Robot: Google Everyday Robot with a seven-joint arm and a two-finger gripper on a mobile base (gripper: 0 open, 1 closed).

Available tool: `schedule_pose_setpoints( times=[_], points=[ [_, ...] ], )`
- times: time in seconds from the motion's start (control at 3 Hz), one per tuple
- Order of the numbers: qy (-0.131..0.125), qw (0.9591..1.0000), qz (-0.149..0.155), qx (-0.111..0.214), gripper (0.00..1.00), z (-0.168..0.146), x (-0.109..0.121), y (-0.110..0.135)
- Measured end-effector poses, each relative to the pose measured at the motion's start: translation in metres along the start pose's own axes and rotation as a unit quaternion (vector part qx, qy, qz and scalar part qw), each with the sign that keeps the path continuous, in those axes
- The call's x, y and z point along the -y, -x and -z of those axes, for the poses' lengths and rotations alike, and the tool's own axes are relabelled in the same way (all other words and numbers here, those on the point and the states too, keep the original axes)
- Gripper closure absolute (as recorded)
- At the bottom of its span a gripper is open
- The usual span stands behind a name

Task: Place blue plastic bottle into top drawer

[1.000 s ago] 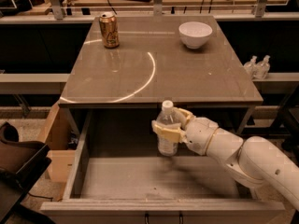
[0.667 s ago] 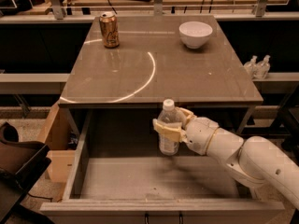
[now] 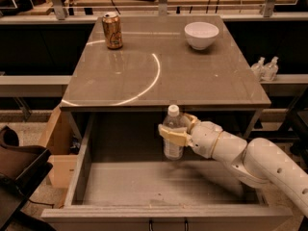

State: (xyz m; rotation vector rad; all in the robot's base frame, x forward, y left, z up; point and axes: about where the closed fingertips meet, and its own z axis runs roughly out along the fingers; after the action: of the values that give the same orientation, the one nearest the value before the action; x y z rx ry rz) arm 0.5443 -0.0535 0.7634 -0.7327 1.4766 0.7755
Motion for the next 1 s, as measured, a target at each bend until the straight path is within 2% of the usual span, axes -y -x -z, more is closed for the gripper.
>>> schedule_pose_setpoints(
  times=[0.33,1.0],
  points=[
    [0.009,0.9998,0.018,-0.004,1.0,-0.0106,0.0077,0.01],
    [0.009,0.9998,0.018,-0.004,1.0,-0.0049,0.0063,0.0028]
  ],
)
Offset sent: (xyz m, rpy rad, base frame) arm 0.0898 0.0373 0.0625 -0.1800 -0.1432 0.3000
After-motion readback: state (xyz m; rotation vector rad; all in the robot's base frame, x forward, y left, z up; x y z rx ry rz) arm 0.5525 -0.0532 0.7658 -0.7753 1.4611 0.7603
